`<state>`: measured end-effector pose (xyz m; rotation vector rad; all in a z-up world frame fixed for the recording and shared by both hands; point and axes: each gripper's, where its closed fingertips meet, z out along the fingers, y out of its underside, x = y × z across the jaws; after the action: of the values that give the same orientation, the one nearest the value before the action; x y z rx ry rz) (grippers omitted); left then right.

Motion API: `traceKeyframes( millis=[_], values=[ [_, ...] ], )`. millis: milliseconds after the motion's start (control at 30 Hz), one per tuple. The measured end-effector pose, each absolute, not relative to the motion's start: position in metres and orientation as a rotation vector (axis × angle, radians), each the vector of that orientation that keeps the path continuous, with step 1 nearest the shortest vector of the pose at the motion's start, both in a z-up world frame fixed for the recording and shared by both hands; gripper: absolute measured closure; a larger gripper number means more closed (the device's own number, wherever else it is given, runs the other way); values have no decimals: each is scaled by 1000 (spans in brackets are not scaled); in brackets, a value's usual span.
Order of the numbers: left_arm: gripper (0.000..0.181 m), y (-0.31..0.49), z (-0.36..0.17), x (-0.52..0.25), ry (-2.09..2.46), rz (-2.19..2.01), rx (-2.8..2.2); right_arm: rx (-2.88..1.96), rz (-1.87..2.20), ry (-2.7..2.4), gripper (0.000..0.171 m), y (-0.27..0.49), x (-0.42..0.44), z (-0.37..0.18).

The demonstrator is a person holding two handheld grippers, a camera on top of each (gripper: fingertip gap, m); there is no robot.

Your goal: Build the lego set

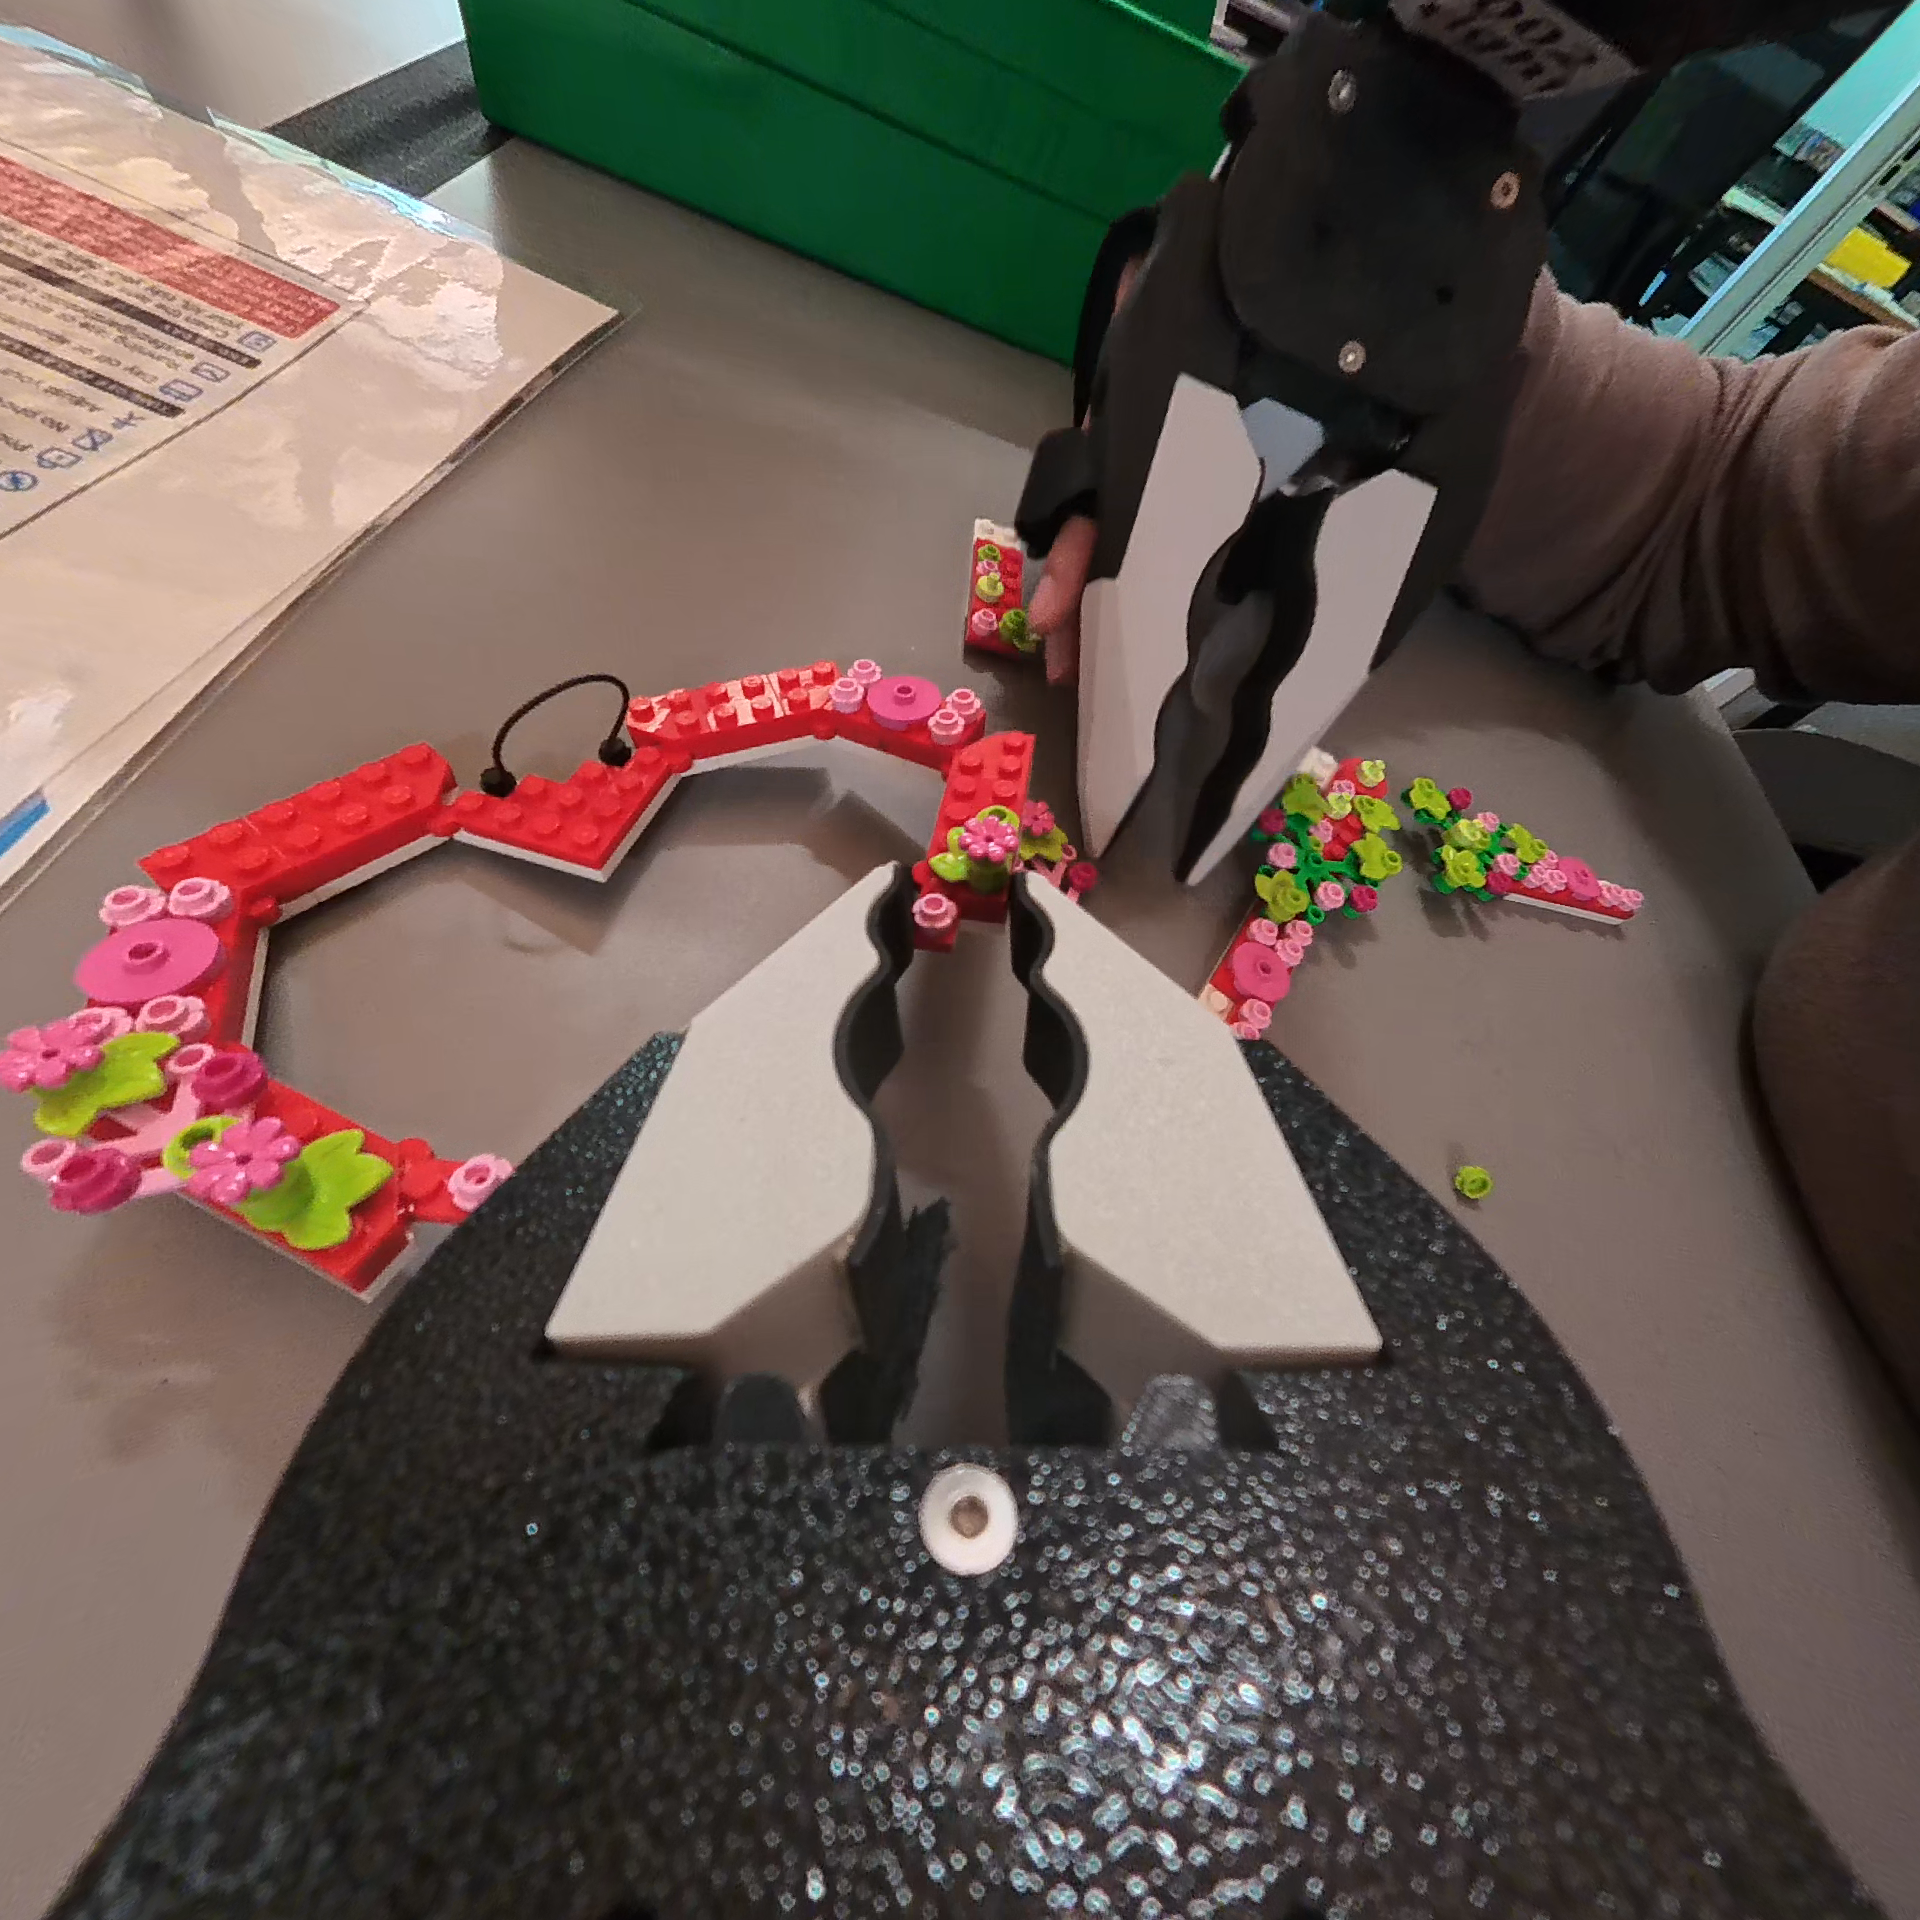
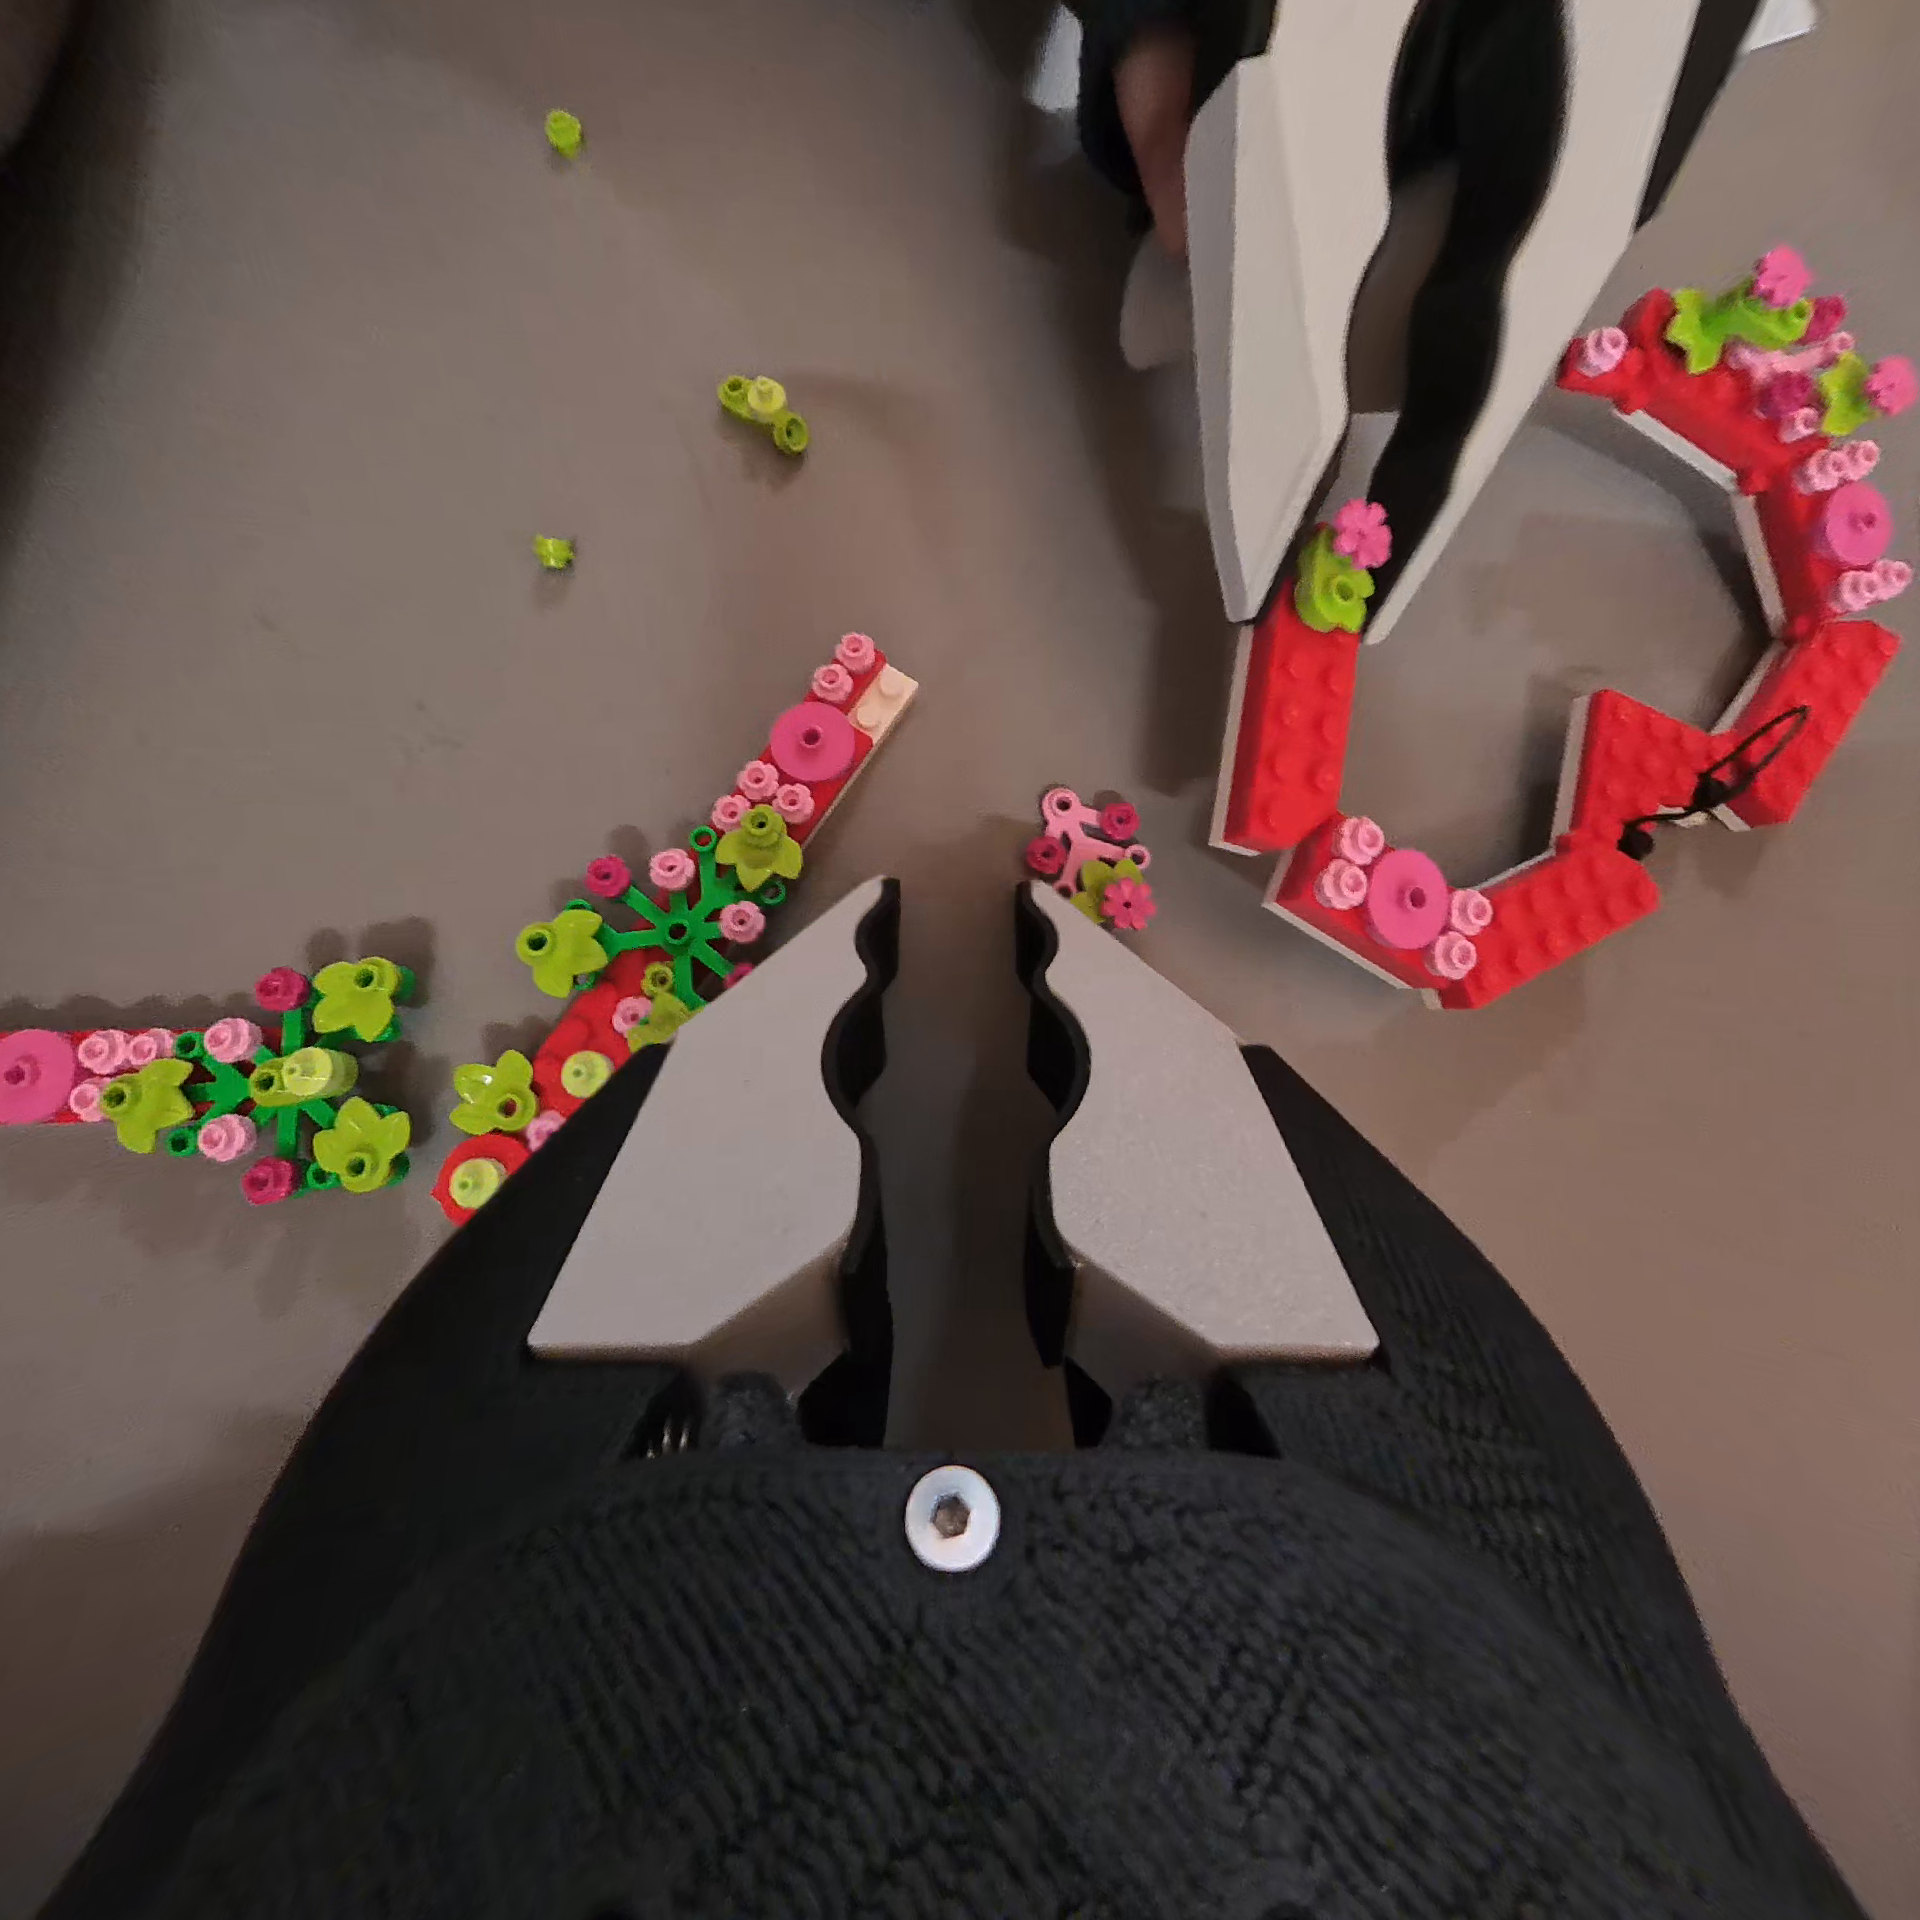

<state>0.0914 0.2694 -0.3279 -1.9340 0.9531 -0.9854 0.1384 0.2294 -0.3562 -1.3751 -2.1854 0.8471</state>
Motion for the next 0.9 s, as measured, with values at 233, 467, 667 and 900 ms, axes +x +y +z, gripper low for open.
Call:
traceKeyframes(
  millis=[233,467,667,900],
  values=[
    [165,269,-328,92,955,-985,-1935,-1416,779,-2108,149,251,141,-353],
    [165,269,-329,92,959,-981,-1935,-1394,830,-2060,139,251,134,-351],
    [165,269,-329,92,961,-980,-1936,-1384,881,-2130,149,240,140,-352],
    [165,269,-330,92,968,-975,-1938,-1381,855,-2073,146,245,132,-351]
  ],
)
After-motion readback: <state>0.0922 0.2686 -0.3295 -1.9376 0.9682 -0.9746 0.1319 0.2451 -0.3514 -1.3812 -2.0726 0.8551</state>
